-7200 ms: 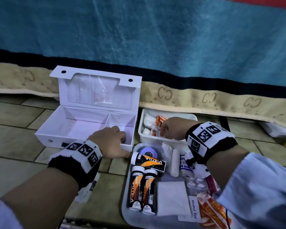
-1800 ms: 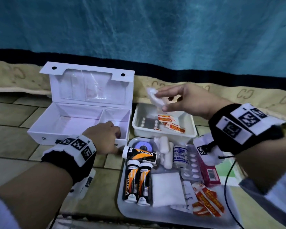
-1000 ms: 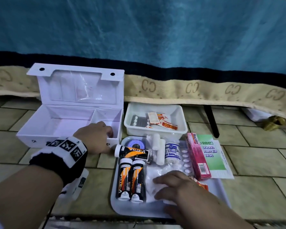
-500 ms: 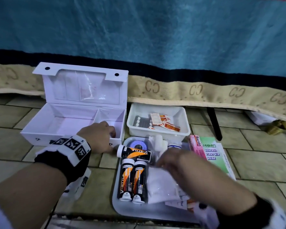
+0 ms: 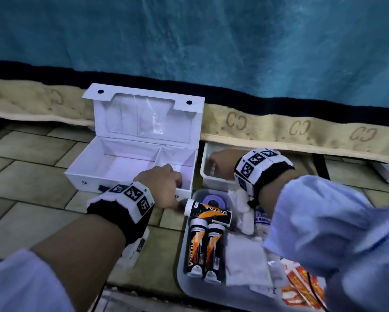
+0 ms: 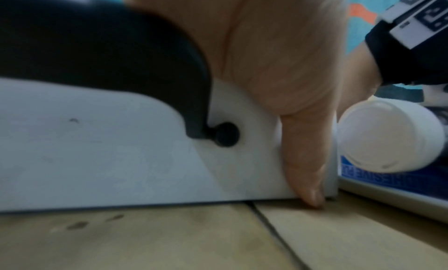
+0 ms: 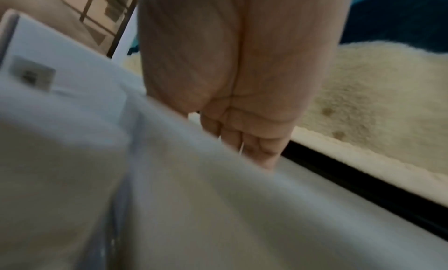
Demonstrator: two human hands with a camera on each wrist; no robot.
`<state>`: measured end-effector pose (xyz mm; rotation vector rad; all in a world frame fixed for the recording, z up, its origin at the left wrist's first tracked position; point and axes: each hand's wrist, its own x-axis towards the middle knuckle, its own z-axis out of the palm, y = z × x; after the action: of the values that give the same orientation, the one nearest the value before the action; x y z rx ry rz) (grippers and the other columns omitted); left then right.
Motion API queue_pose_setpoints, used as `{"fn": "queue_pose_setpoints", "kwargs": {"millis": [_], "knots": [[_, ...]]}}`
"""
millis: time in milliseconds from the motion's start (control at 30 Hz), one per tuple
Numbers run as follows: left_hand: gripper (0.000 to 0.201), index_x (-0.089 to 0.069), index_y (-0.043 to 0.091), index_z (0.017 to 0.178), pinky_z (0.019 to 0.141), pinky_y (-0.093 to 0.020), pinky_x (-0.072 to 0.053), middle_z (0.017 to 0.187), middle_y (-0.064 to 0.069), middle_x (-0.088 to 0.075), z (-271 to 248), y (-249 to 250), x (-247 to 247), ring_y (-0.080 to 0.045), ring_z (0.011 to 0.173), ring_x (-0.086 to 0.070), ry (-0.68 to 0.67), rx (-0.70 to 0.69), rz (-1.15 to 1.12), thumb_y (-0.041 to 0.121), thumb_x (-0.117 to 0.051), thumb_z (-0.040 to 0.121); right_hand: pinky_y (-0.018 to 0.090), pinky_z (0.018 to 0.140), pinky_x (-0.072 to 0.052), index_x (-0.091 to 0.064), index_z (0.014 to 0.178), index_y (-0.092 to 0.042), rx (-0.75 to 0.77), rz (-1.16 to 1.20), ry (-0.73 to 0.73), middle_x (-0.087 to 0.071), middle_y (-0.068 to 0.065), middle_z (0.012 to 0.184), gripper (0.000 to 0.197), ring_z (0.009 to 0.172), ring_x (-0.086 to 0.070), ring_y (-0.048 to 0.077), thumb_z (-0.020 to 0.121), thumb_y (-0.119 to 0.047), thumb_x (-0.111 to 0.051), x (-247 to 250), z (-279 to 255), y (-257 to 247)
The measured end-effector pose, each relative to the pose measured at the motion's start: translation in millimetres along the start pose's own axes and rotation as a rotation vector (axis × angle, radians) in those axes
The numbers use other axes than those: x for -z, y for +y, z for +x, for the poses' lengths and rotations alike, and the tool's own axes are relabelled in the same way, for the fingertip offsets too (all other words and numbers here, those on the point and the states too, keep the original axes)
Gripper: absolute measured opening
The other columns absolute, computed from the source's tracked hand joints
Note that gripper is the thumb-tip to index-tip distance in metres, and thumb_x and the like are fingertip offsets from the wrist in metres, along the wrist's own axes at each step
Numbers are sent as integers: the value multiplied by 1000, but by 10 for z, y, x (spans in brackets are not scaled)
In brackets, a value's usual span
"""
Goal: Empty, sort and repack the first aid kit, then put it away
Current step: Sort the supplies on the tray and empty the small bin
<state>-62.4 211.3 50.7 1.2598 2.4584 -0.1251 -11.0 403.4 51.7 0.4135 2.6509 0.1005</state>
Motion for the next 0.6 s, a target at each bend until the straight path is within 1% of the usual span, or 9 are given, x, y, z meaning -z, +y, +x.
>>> {"fn": "queue_pose_setpoints", "kwargs": {"millis": [33, 67, 167, 233, 267, 333, 433, 533, 600], "knots": [[46, -50, 30, 117, 89, -42, -47, 123, 3, -44, 3, -7, -2, -21, 113, -48, -2, 3, 0, 46, -64, 76, 36, 78, -43, -64, 104, -3, 2, -14, 12, -62, 6, 87, 19, 78, -59, 23, 90, -14, -54, -31, 71, 6], [45, -50, 30, 116, 89, -42, -47, 122, 3, -44, 6, -12, -5, -21, 113, -48, -4, 6, -1, 45, -64, 76, 37, 80, -44, -63, 104, -6, 3, -61, 27, -62, 6, 89, 17, 81, -59, 24, 91, -13, -53, -23, 105, -6], [45, -50, 30, 117, 87, -41, -47, 122, 3, -44, 16, -14, -13, -21, 112, -48, -7, 10, -1, 44, -64, 76, 31, 94, -41, -59, 118, -4, -3, -140, 1, -60, 11, 122, 28, 114, -55, 26, 95, -14, -47, 66, 57, -106], [46, -50, 29, 117, 85, -39, -47, 122, 3, -44, 16, -14, -11, -21, 112, -49, -8, 8, 3, 44, -64, 76, 33, 100, -38, -57, 121, -13, -22, -147, -50, -56, 6, 126, 29, 123, -49, 25, 93, -17, -50, 44, 102, -91], [46, -50, 29, 117, 85, -39, -47, 122, 3, -44, 14, -13, -11, -21, 111, -49, -9, 9, 4, 44, -64, 76, 36, 99, -43, -57, 117, -21, -45, -94, -32, -57, 3, 120, 28, 121, -51, 26, 89, -18, -53, 11, 117, -73], [46, -50, 29, 118, 86, -41, -48, 122, 2, -44, 12, -13, -11, -22, 111, -49, -9, 9, 9, 44, -64, 77, 40, 85, -53, -54, 106, -26, -35, -38, 124, -61, 1, 107, 28, 108, -60, 27, 79, -19, -58, -24, 83, -54], [46, -50, 29, 118, 86, -41, -48, 122, 2, -44, 13, -8, -4, -21, 111, -49, -7, 8, 16, 44, -63, 77, 40, 85, -49, -54, 113, -9, -34, -60, 147, -55, 11, 114, 33, 109, -52, 31, 80, -8, -59, -22, 38, -81], [46, -50, 29, 117, 85, -40, -48, 121, 2, -44, 13, -6, 0, -21, 108, -49, -6, 3, 14, 45, -64, 77, 39, 72, -56, -61, 89, -15, -31, -54, 179, -60, 3, 100, 22, 80, -59, 23, 68, -11, -69, 86, -39, -118], [46, -50, 29, 117, 86, -41, -49, 120, 3, -44, 13, -12, -5, -20, 107, -49, -8, 4, 13, 46, -64, 77, 32, 69, -55, -67, 93, -12, -27, 1, 214, -63, 3, 97, 19, 76, -63, 24, 75, -8, -66, 159, -81, -79]]}}
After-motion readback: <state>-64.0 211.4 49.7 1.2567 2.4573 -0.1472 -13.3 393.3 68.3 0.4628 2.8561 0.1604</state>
